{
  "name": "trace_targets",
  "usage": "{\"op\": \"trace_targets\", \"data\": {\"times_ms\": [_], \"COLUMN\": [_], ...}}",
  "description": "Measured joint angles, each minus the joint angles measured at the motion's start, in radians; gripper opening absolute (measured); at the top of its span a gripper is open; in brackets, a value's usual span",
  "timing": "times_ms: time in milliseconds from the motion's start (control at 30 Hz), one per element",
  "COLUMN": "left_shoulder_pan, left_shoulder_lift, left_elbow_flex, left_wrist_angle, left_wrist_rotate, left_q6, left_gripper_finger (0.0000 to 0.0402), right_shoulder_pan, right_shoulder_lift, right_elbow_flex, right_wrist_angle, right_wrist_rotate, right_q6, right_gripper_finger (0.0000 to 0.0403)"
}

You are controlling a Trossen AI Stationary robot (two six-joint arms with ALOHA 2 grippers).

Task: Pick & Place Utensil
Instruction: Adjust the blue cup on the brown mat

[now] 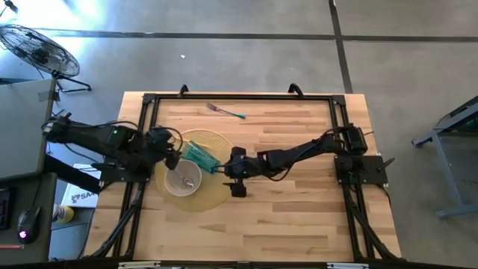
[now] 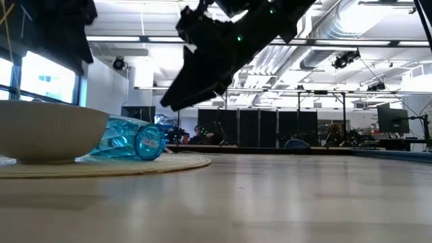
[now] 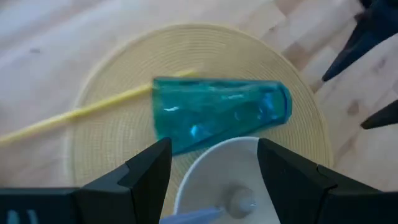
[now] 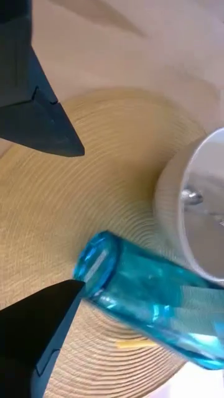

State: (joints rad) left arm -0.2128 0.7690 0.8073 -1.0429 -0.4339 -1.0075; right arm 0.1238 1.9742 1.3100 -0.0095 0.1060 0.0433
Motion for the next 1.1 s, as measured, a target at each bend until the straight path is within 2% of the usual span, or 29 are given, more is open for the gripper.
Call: {"op": "trace_targets", "data": {"times_ms": [100,300,500,600,900,1100], "left_shoulder_pan": [0.11,0.32,0.503,0.568,0.606,0.606], "left_shoulder_lift": [-0.026,-0.034,-0.033,-0.032,-0.032,-0.032], "left_elbow_flex": [-0.08,-0.178,-0.263,-0.288,-0.37,-0.383], "left_wrist_angle": [0.088,0.192,0.35,0.336,0.452,0.525], "left_wrist_rotate": [0.099,0.216,0.469,0.473,0.613,0.668], "left_q6": [0.072,0.18,0.309,0.335,0.417,0.435], "left_gripper_finger": [0.0233,0.0233,0.0233,0.0233,0.0224,0.0155], "right_shoulder_pan": [0.017,0.036,0.036,0.036,0.036,0.036], "right_shoulder_lift": [-0.001,-0.001,-0.001,-0.001,-0.001,-0.001], "right_elbow_flex": [0.001,0.001,0.001,0.001,0.001,0.001], "right_wrist_angle": [0.004,-0.006,-0.012,-0.011,-0.019,-0.02], "right_wrist_rotate": [0.003,0.007,0.0,0.0,0.0,-0.001], "right_q6": [-0.002,-0.008,-0.003,-0.001,0.0,0.001], "right_gripper_finger": [0.0335,0.0334,0.0334,0.0335,0.0335,0.0334]}}
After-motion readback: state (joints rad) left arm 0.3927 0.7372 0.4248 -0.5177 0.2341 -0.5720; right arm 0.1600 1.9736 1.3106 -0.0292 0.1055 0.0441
